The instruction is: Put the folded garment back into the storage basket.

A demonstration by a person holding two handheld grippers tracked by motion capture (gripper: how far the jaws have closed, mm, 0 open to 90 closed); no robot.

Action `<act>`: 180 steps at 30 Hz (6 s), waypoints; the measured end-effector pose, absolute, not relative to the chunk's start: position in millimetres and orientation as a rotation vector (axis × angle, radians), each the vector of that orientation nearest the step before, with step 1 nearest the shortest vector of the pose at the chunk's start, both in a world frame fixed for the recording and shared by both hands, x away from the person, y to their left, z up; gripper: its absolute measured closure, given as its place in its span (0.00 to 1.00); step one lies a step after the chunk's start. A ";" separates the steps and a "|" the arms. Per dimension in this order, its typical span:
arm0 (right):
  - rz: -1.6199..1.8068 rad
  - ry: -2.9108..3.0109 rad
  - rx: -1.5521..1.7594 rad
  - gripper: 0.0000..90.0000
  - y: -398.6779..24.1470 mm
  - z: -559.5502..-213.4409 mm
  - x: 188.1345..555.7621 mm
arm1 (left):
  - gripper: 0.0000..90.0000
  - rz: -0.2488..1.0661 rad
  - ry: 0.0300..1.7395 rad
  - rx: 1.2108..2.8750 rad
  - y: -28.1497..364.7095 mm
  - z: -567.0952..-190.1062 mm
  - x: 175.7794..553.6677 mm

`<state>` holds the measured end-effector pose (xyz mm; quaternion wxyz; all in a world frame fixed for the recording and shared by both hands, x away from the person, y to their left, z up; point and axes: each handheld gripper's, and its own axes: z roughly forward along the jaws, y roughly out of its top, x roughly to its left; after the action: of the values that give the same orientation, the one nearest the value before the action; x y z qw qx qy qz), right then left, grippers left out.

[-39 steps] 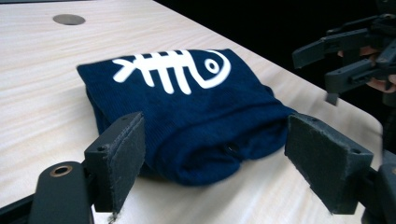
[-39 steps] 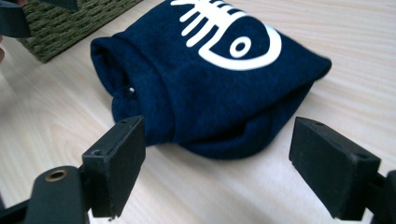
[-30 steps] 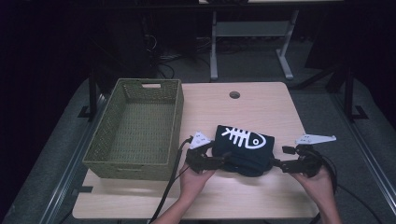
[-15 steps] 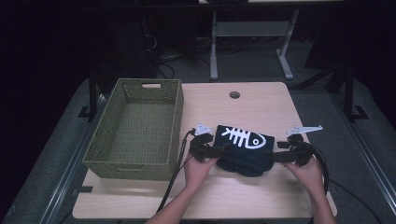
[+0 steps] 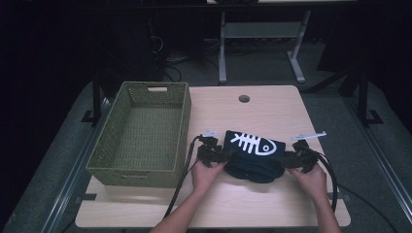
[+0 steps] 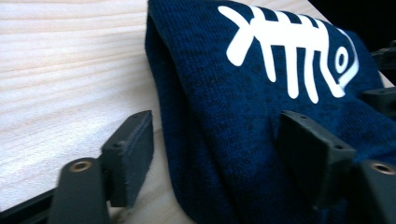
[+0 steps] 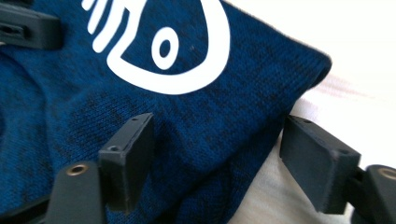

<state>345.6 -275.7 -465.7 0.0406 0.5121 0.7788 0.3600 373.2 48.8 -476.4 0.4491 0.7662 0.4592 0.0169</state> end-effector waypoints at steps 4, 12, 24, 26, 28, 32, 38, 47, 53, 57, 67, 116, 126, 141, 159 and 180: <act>1.102 2.372 1.570 0.37 -275.2 -465.9 343.5 | 0.38 0.017 1.120 1.907 47.7 -476.3 372.0; 1.120 2.363 1.553 0.63 -271.7 -467.5 339.2 | 0.53 -0.045 1.095 1.906 44.3 -477.0 362.4; 1.213 2.382 1.539 0.76 -273.3 -462.7 331.6 | 0.71 -0.089 1.062 1.893 44.6 -473.3 354.0; 1.230 2.385 1.524 0.76 -273.6 -459.1 329.5 | 0.71 -0.091 1.055 1.888 44.7 -471.3 353.1; 1.259 2.381 1.510 0.76 -275.2 -454.5 327.1 | 0.71 -0.103 1.046 1.874 45.9 -467.3 352.1; 1.280 2.379 1.504 0.76 -276.4 -449.4 324.8 | 0.71 -0.098 1.041 1.867 47.3 -462.9 351.0; 1.304 2.371 1.503 0.76 -277.2 -444.2 322.3 | 0.72 -0.079 1.027 1.877 47.2 -456.0 348.9; 1.345 2.355 1.473 0.76 -277.7 -423.7 315.5 | 0.71 -0.063 0.973 1.859 53.7 -435.0 340.7; 1.372 2.352 1.454 0.77 -276.5 -415.8 312.5 | 0.71 -0.059 0.946 1.854 58.7 -423.3 337.4; 1.399 2.337 1.449 0.77 -276.3 -407.8 313.6 | 0.71 -0.054 0.924 1.849 61.6 -411.9 337.1; 1.445 2.317 1.418 0.77 -270.5 -389.1 320.2 | 0.71 -0.056 0.902 1.813 72.9 -388.7 343.7; 1.448 2.373 1.204 0.77 -202.8 -318.8 350.4 | 0.72 -0.139 0.919 1.727 152.9 -318.1 367.5; 1.465 2.387 1.174 0.77 -183.4 -312.2 356.6 | 0.72 -0.132 0.939 1.717 173.2 -314.4 368.0; 1.500 2.409 1.124 0.77 -152.6 -305.0 366.1 | 0.72 -0.112 0.969 1.709 203.8 -306.4 367.5; 1.485 2.457 1.082 0.76 -115.9 -297.8 375.4 | 0.72 -0.100 1.019 1.681 239.2 -304.3 366.7; 1.498 2.490 1.044 0.76 -76.2 -295.5 384.9 | 0.73 -0.074 1.083 1.664 278.7 -301.1 363.7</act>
<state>384.9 -76.2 -295.5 0.0268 0.3380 0.8062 0.4849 363.7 278.7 -301.1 0.5459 0.7018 0.4566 -0.0313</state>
